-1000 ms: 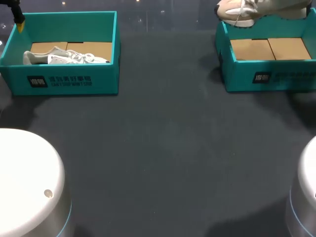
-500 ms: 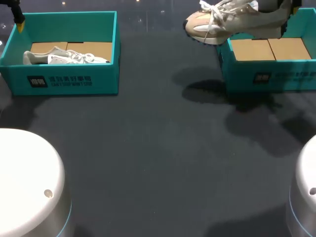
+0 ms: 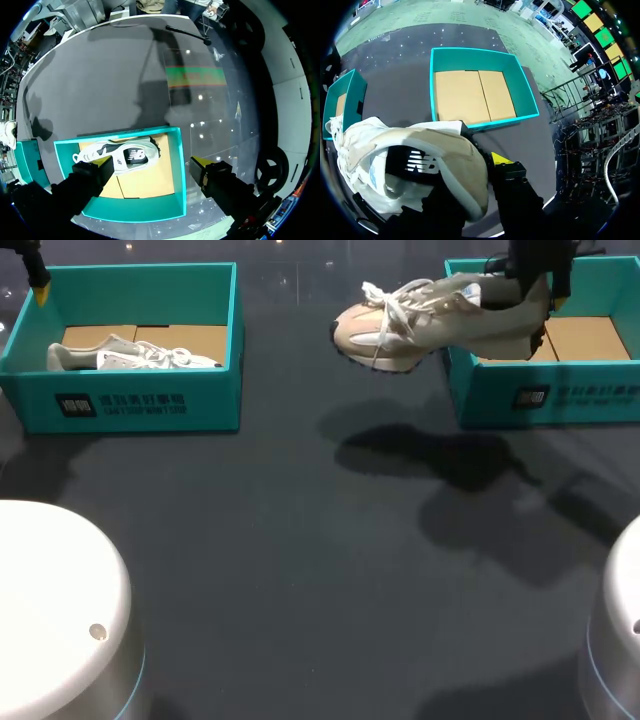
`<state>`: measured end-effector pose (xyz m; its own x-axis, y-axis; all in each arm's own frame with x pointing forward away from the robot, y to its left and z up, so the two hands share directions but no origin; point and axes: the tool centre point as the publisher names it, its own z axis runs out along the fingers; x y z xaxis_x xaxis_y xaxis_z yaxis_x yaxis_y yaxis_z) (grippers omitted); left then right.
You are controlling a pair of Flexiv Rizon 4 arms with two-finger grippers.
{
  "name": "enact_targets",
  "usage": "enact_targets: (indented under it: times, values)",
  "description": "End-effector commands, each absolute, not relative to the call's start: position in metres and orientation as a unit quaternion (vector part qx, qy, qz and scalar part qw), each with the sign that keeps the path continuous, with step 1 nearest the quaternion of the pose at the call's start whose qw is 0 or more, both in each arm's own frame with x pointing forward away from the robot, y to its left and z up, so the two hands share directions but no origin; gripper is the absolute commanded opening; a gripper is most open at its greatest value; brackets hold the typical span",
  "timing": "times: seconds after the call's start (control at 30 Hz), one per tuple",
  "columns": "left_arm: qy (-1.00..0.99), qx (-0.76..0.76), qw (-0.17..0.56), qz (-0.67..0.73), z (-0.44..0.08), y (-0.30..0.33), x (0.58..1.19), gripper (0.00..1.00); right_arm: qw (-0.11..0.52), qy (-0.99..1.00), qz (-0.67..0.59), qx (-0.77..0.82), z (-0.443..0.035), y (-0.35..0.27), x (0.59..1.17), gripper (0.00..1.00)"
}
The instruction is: Take the shoe out of the shoebox, open the shoe tongue, remove and reinsert the insole, then place the shoe into the shoebox
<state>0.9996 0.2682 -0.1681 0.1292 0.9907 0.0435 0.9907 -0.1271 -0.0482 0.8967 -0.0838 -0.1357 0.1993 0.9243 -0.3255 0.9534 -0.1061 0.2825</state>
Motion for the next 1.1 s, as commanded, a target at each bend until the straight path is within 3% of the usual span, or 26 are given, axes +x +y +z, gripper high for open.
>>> enact_targets:
  times: [0.03, 0.27, 0.73, 1.1]
  values:
    - [-0.659, -0.751, 0.032, -0.001, -0.168, 0.269, 0.999, 1.0, 0.216, 0.632, -0.033, 0.743, -0.134, -0.085, 0.898, 0.0]
    - [-0.659, -0.751, 0.032, -0.001, -0.168, 0.269, 0.999, 1.0, 0.216, 0.632, -0.033, 0.743, -0.134, -0.085, 0.898, 0.0]
    - [-0.659, -0.751, 0.032, -0.001, -0.168, 0.269, 0.999, 1.0, 0.263, 0.594, -0.042, 0.759, -0.151, -0.017, 0.765, 0.0]
    - [-0.659, -0.751, 0.032, -0.001, -0.168, 0.269, 0.999, 1.0, 0.249, 0.607, -0.089, 0.749, -0.213, 0.031, 0.739, 0.0]
